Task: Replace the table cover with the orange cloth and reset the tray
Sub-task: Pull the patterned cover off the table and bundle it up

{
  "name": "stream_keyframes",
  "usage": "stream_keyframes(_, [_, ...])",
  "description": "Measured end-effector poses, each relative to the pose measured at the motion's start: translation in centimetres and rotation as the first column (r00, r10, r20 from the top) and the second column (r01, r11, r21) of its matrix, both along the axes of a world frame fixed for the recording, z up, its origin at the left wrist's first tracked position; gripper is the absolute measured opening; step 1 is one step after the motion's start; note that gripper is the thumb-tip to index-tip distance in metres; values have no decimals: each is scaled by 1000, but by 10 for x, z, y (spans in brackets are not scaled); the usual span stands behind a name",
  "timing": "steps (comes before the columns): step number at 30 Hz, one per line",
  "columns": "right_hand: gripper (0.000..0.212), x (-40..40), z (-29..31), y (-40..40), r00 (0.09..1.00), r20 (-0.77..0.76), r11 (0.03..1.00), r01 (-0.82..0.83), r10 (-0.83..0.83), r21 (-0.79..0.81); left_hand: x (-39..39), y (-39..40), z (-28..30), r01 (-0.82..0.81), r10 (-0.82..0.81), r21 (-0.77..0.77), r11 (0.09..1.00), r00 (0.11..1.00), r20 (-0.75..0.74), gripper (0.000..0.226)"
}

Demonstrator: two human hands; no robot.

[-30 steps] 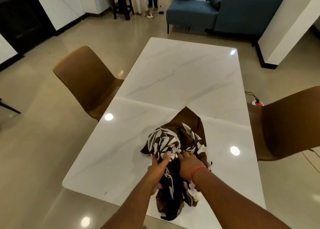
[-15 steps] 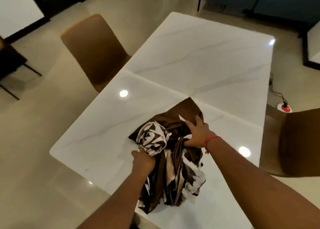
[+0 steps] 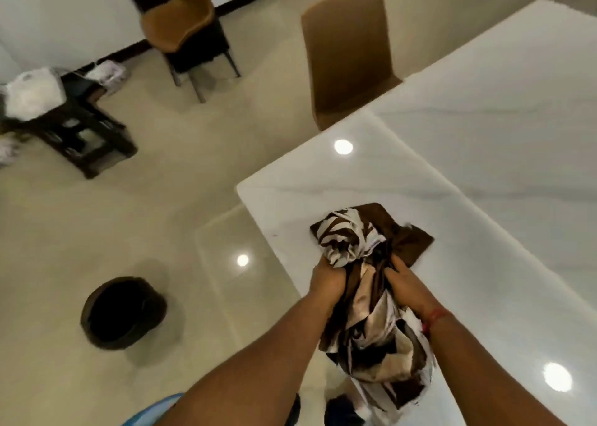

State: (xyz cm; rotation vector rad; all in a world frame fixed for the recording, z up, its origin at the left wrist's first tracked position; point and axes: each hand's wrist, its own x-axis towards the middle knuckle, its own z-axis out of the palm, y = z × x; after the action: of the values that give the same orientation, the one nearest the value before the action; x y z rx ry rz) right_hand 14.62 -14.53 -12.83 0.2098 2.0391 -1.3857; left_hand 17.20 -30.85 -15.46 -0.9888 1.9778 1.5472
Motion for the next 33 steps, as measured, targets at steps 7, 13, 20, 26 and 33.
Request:
stream_keyframes(7, [38,10,29,-158,973,-61,971,-226,222,-75,56,-141,41,-308,312,90,947,950,-29,58])
stream_keyframes(13, [41,49,34,-348,825,-86,828,-561,559,1,140,-303,33,-599,616,190,778,787,-41,56])
stream_keyframes(20, [31,174,18,-559,476,48,478,-877,878,-44,311,-445,3,-896,921,255,364,387,41,62])
stream_keyframes(26, [29,318,-17,-656,68,245,102,-987,967,-128,469,-462,-37,-954,980,285,-93,-36,196,58])
stream_keyframes(33, [32,457,-98,-682,-247,590,-67,-948,768,-310,582,-421,-52,-826,857,273,-493,-408,314,47])
